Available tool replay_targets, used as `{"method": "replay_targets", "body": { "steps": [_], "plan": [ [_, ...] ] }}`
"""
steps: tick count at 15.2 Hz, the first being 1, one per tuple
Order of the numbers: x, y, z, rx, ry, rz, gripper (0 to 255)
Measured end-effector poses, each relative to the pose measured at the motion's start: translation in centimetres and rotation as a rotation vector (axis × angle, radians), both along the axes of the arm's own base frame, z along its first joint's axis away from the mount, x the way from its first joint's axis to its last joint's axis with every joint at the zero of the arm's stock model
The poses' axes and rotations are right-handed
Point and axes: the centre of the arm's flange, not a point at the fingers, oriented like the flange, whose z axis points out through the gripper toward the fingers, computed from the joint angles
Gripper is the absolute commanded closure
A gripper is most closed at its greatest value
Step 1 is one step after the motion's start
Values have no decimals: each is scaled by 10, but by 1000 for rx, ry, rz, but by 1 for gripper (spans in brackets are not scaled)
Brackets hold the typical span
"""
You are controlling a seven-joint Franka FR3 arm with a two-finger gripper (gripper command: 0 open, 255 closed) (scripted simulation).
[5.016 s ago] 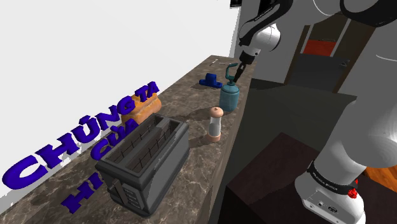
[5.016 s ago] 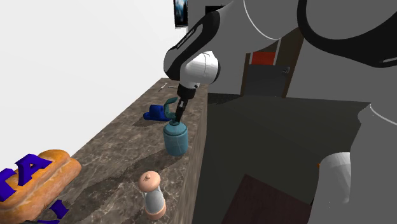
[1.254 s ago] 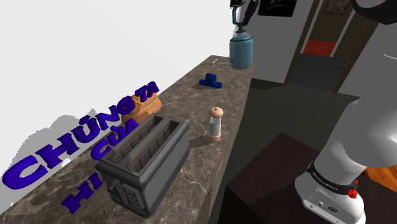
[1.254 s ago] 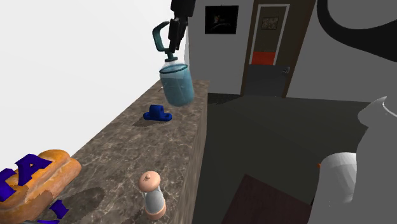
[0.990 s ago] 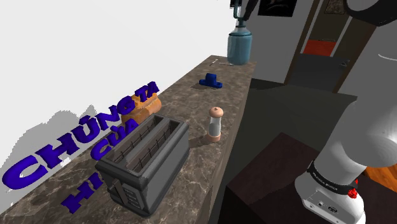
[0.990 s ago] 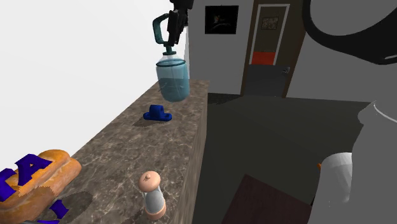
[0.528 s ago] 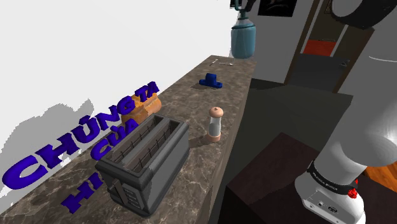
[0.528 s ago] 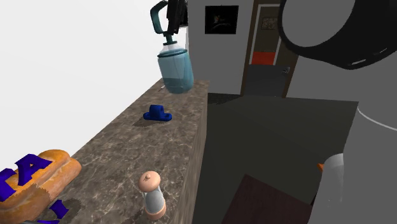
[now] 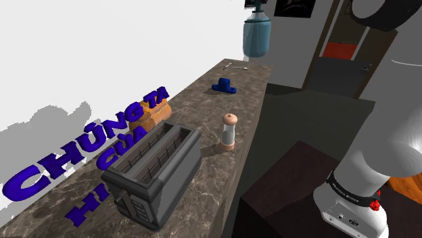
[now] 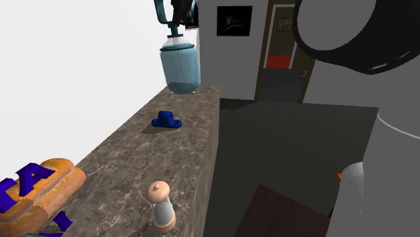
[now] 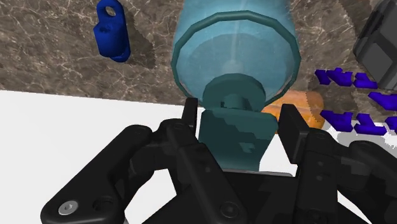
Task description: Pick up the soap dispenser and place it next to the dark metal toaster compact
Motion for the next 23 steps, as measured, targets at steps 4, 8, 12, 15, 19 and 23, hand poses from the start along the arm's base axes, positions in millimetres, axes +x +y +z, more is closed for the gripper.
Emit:
{"method": "replay_targets", "body": {
  "steps": [4,8,12,15,19,23],
  "plan": [
    [-25,47,-3,0,1,3,255],
    [-50,93,-3,-1,2,4,255],
    [-75,141,-2,-2,2,4,255],
    [-91,176,-1,-2,1,3,255],
    [-111,222,-1,-2,1,3,255],
    [-138,267,-4,-3,1,3,255]
  ]
}}
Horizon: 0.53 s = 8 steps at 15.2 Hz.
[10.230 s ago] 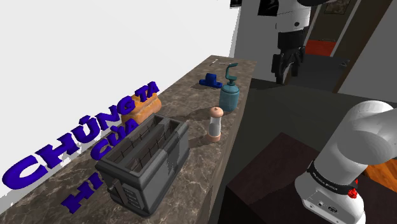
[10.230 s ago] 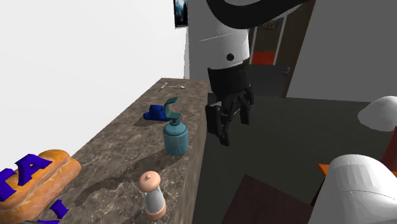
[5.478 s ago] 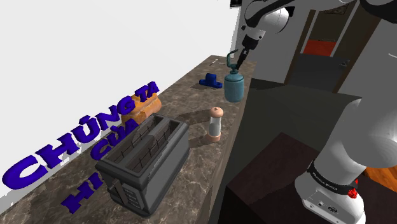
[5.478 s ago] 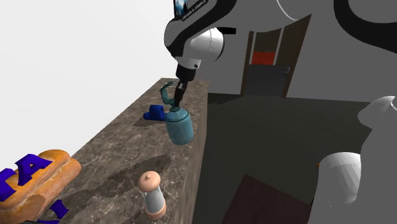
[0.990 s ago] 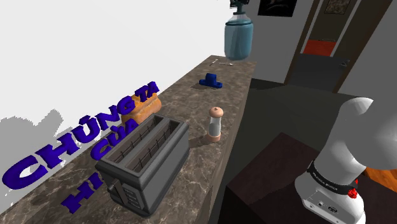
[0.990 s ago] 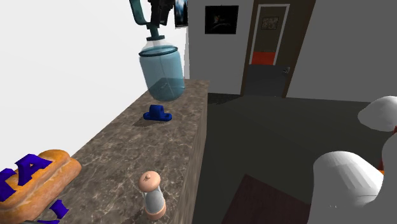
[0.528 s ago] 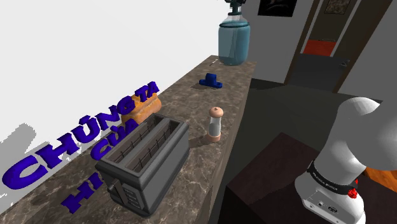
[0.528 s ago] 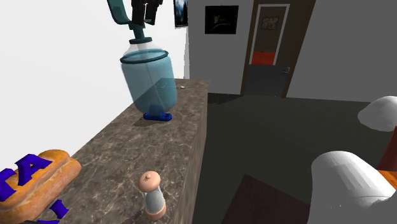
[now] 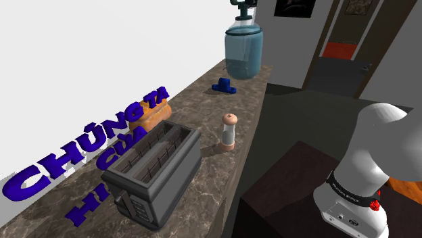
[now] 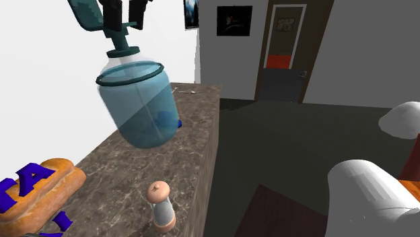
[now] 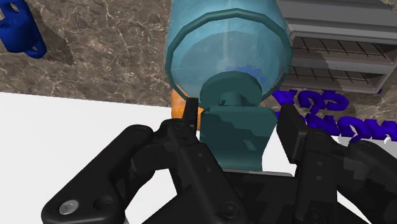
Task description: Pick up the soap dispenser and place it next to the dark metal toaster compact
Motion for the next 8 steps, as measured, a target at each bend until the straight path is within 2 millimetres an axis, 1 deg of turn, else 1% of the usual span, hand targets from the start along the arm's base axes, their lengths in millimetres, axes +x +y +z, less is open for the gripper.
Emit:
{"method": "replay_targets", "body": {
  "steps": [3,6,8],
  "plan": [
    [-17,40,5,0,0,1,255],
    [-34,71,4,0,1,0,255],
    [-50,97,3,-1,0,0,255]
  ]
}}
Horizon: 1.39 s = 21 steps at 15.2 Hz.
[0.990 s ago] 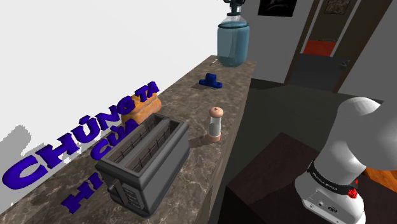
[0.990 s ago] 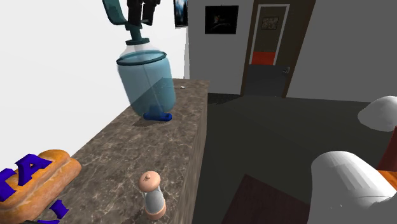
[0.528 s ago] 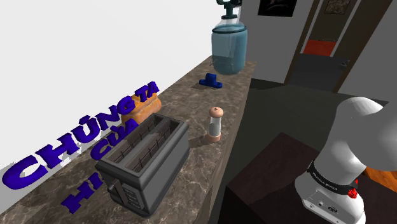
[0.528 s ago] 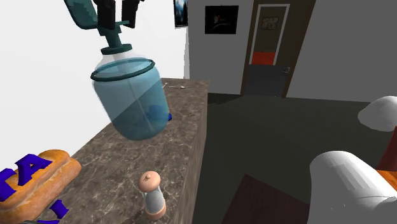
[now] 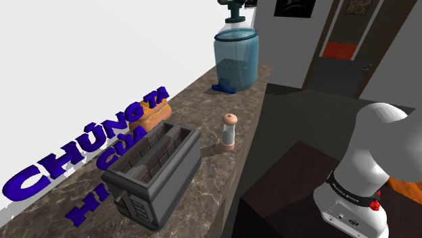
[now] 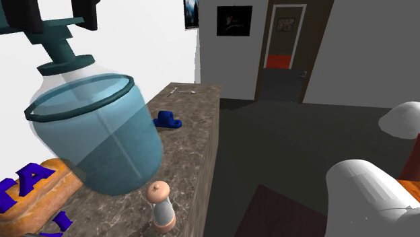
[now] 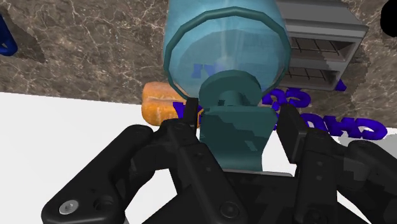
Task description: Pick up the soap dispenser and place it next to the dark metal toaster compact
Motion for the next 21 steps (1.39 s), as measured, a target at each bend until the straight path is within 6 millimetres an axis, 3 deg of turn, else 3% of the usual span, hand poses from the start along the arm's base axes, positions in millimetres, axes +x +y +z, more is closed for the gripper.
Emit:
{"method": "replay_targets", "body": {
  "steps": [4,21],
  "plan": [
    [-9,17,-15,0,0,-1,255],
    [-9,19,-105,0,1,-2,255]
  ]
}}
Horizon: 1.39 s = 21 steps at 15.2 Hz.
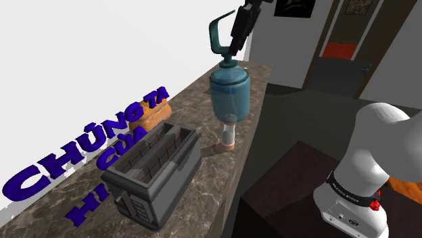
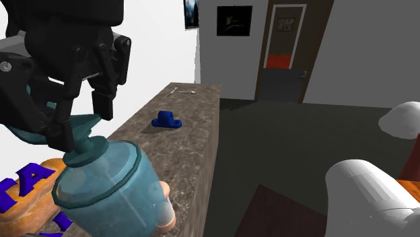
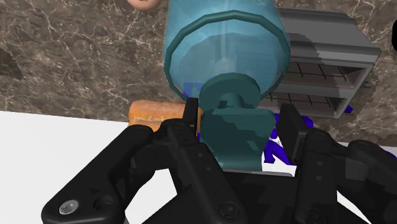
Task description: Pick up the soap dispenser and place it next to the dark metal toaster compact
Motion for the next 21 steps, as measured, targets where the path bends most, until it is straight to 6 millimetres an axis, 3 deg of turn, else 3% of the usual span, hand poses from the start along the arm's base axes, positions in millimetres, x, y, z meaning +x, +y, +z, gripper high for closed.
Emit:
{"method": "replay_targets", "body": {
  "steps": [21],
  "plan": [
    [0,-1,-111,0,0,0,255]
  ]
}}
